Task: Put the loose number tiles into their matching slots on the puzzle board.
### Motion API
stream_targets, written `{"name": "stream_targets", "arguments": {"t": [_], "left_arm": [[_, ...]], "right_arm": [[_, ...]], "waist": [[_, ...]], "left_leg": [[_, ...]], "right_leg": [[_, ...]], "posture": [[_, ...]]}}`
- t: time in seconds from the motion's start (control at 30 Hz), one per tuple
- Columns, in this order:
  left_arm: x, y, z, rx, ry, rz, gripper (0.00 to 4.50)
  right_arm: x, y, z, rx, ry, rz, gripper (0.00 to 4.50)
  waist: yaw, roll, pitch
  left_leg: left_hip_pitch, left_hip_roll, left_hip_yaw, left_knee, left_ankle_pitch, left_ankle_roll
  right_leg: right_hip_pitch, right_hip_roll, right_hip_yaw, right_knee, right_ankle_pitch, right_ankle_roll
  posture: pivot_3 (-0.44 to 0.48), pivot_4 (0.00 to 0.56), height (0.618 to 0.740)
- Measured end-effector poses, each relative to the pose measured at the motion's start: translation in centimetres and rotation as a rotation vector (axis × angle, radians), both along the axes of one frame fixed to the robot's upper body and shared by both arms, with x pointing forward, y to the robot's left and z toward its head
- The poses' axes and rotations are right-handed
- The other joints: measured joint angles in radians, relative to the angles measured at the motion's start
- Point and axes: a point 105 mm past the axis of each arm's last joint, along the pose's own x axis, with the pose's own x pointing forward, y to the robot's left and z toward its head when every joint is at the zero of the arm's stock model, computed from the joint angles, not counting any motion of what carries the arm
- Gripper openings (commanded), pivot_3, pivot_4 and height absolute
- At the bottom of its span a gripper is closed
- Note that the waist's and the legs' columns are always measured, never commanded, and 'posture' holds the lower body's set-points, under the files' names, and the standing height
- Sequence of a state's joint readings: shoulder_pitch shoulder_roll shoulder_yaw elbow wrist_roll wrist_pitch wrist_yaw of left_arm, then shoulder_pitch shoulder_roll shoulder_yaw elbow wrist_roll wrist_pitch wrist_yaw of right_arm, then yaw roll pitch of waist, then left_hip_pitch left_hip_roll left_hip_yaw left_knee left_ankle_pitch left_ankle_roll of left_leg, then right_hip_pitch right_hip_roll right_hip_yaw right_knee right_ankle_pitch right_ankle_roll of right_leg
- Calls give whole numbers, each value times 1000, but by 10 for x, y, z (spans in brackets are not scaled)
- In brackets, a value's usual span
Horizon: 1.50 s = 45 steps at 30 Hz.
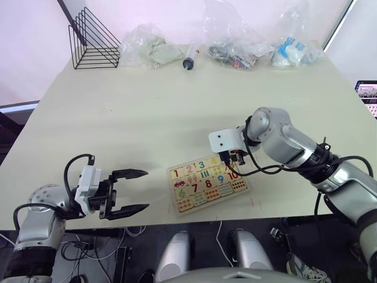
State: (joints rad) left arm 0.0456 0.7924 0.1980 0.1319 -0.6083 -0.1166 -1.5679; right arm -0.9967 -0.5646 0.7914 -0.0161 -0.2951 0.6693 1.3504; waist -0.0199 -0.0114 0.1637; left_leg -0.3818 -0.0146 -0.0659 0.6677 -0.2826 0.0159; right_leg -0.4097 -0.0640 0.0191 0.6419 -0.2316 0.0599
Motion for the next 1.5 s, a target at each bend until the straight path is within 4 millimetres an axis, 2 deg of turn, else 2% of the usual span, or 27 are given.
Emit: {"name": "stream_targets", "arguments": {"t": [0.77, 0.83, 0.9, 0.97, 1.0, 1.03, 1.23, 1.47, 1.5], "left_arm": [[0, 1, -1, 1, 6, 3, 4500], [-1, 1, -1, 1, 7, 3, 4500], [-1, 1, -2, 1, 8, 3, 4500], [-1, 1, -2, 1, 7, 4, 4500], [-1, 1, -2, 1, 8, 4, 4500], [-1, 1, -2, 1, 7, 4, 4500], [-1, 1, -2, 5, 6, 3, 4500], [0, 1, -2, 16, 1, 1, 4500], [1, 1, -2, 17, -1, 0, 4500]], "right_arm": [[-1, 1, -2, -10, -4, 37, 869], [-1, 1, -2, -11, -7, 46, 1890], [-1, 1, -2, -7, -10, 52, 2621], [0, 1, 0, -3, -16, 57, 3881], [0, 0, 0, -2, -19, 59, 4230], [1, 0, 1, -1, -21, 60, 4375], [5, -4, 2, 25, -16, 37, 4375], [10, -13, 5, 181, 19, -70, 4375], [11, -16, 5, 240, 34, -102, 4144]], "waist": [[0, 0, 0], [0, 0, 0], [0, 0, 0], [0, 0, 0], [1, -1, 0], [1, -1, 0], [1, -1, 0], [2, -1, 0], [4, -1, -1]], "left_leg": [[0, 0, 0, 0, 0, 0], [0, 0, 0, 0, 0, 0], [0, 0, 0, 0, 0, 0], [0, 0, 0, 0, 0, 0], [0, 0, 0, 0, 0, 0], [0, 0, 0, 0, 0, 0], [0, 0, 0, 0, 0, 0], [0, 0, 0, -1, 0, 0], [0, 0, 0, -1, 0, 0]], "right_leg": [[0, 0, 0, 0, 0, 0], [0, 0, 0, 0, 0, 0], [0, 0, 0, 0, 0, 0], [0, 0, 0, 0, 0, 0], [0, 0, 0, 0, 0, 0], [0, 0, 0, 0, 0, 0], [0, 0, 0, 0, 0, 0], [0, 0, 0, -1, 0, 0], [0, 0, 0, -1, 0, 0]], "posture": [[0, 150, 740], [0, 150, 740], [0, 150, 740], [0, 150, 740], [0, 150, 740], [0, 150, 740], [0, 150, 740], [0, 150, 740], [0, 150, 740]]}}
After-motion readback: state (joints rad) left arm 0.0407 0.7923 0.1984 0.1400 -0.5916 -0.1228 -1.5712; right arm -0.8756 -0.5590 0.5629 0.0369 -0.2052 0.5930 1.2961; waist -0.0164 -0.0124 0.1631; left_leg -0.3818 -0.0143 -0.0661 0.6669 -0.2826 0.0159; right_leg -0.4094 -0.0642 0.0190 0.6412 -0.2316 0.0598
